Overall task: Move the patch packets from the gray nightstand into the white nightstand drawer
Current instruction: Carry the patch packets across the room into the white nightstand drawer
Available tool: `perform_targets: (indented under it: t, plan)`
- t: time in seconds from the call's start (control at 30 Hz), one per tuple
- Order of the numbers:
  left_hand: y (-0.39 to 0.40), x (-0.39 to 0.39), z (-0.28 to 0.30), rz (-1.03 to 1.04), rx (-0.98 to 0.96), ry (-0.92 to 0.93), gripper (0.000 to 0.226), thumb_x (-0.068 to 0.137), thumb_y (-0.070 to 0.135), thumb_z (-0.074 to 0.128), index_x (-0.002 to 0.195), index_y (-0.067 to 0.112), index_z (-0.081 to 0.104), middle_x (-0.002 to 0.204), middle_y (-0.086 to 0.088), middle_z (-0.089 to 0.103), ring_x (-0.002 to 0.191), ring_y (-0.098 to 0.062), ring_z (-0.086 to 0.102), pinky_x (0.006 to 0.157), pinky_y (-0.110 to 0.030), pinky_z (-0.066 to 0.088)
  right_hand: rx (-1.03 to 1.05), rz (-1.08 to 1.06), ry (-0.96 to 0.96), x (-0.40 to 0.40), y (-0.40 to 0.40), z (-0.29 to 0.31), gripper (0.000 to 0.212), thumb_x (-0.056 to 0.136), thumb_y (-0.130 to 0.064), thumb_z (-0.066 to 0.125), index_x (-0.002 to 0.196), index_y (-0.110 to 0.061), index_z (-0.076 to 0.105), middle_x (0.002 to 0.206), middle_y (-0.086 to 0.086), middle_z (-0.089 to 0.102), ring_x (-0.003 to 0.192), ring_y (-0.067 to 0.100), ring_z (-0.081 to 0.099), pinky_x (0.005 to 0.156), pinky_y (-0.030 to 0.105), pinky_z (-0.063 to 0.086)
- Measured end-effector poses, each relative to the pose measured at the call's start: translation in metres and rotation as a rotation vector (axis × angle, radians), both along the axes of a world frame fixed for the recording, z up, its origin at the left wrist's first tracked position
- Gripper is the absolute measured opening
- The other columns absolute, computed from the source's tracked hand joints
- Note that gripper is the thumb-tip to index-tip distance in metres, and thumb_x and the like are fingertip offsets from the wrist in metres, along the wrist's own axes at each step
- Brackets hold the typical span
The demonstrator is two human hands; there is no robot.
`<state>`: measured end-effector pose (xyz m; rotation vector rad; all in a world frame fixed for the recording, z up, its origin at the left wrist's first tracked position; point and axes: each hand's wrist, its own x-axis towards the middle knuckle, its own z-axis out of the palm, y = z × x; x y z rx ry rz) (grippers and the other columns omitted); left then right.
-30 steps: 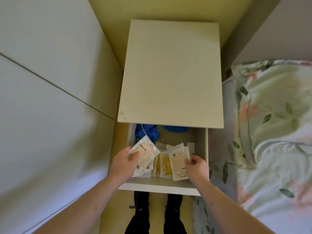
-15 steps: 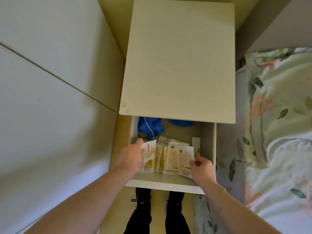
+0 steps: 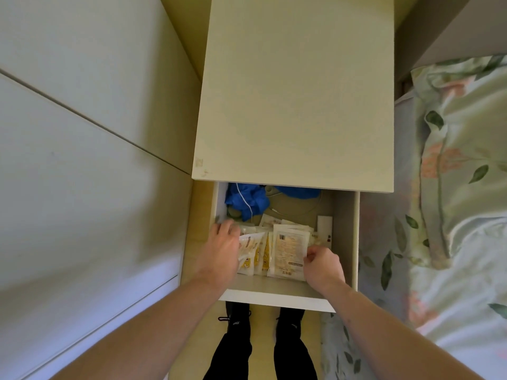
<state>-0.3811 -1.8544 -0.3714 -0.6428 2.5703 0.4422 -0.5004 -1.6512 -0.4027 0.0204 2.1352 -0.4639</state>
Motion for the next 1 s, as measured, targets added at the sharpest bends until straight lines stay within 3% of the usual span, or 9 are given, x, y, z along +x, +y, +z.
perform_targets:
  t: [0.2,0.27,0.33,0.4,0.53,0.6,0.7,0.87,1.0]
  plan:
    - [-0.002,0.015,0.008,0.143,0.033,0.153,0.021,0.096,0.022,0.065,0.116,0.02,0.073,0.109,0.003,0.062,0.102,-0.016,0.052,0.078,-0.027,0.054,0.032,0.102,0.067,0.002,0.005,0.016,0.045,0.096,-0.014,0.06,0.139,-0.023,0.053,0.117,-0.001,0.067,0.09,0.014,0.058,0.068,0.022,0.053]
    - [-0.005,0.019,0.01,0.177,0.04,0.163,0.019,0.098,0.022,0.062,0.112,0.023,0.075,0.102,0.006,0.065,0.097,-0.015,0.054,0.07,-0.028,0.055,0.021,0.101,0.086,0.001,0.009,0.021,0.048,0.094,-0.015,0.063,0.14,-0.023,0.05,0.123,-0.002,0.064,0.101,0.016,0.062,0.083,0.03,0.059]
    - [-0.006,0.023,0.014,0.205,0.038,0.164,0.018,0.098,0.022,0.062,0.108,0.024,0.076,0.098,0.008,0.067,0.093,-0.013,0.053,0.064,-0.024,0.051,0.017,0.108,0.114,0.001,0.011,0.023,0.05,0.093,-0.014,0.061,0.141,-0.023,0.05,0.131,-0.002,0.061,0.111,0.019,0.062,0.092,0.034,0.058]
    - [-0.003,0.024,0.021,0.228,0.022,0.138,0.016,0.096,0.024,0.065,0.108,0.026,0.074,0.097,0.01,0.069,0.09,-0.009,0.05,0.058,-0.016,0.037,0.007,0.116,0.129,0.001,0.013,0.027,0.051,0.092,-0.014,0.06,0.141,-0.024,0.051,0.134,-0.003,0.058,0.109,0.018,0.063,0.087,0.031,0.056]
    - [0.013,0.018,0.034,0.269,0.027,0.054,0.019,0.097,0.03,0.062,0.116,0.03,0.064,0.104,0.011,0.069,0.086,-0.004,0.048,0.051,-0.01,0.028,-0.02,0.203,0.133,0.003,0.017,0.035,0.054,0.092,-0.013,0.06,0.143,-0.025,0.046,0.137,-0.004,0.051,0.11,0.017,0.06,0.082,0.027,0.053]
    - [0.019,0.012,0.034,0.36,0.038,0.008,0.019,0.1,0.033,0.058,0.118,0.029,0.058,0.109,0.01,0.069,0.086,-0.007,0.055,0.05,-0.01,0.03,-0.04,0.278,0.143,0.004,0.017,0.034,0.058,0.092,-0.01,0.06,0.145,-0.028,0.044,0.142,-0.005,0.046,0.121,0.018,0.056,0.092,0.03,0.055]
    - [0.023,0.005,0.022,0.499,0.059,-0.038,0.018,0.101,0.036,0.057,0.115,0.025,0.055,0.113,0.006,0.069,0.091,-0.015,0.067,0.053,-0.017,0.041,-0.104,0.369,0.131,0.007,0.011,0.03,0.064,0.092,-0.002,0.06,0.147,-0.03,0.045,0.148,-0.009,0.038,0.135,0.017,0.046,0.108,0.03,0.048]
    - [0.028,-0.001,0.001,0.585,0.116,-0.025,0.019,0.105,0.036,0.045,0.101,0.022,0.056,0.102,0.001,0.069,0.085,-0.016,0.065,0.05,-0.017,0.04,-0.138,0.536,0.035,0.015,0.002,0.024,0.066,0.095,-0.001,0.055,0.152,-0.034,0.043,0.16,-0.016,0.025,0.144,0.021,0.038,0.115,0.034,0.041]
    - [0.032,0.004,-0.008,0.539,-0.007,-0.052,0.015,0.106,0.033,0.044,0.101,0.021,0.052,0.092,0.003,0.065,0.075,-0.013,0.056,0.053,-0.02,0.04,-0.102,0.594,-0.009,0.016,0.009,0.016,0.061,0.097,-0.01,0.052,0.152,-0.035,0.043,0.165,-0.018,0.019,0.146,0.026,0.036,0.119,0.037,0.038]
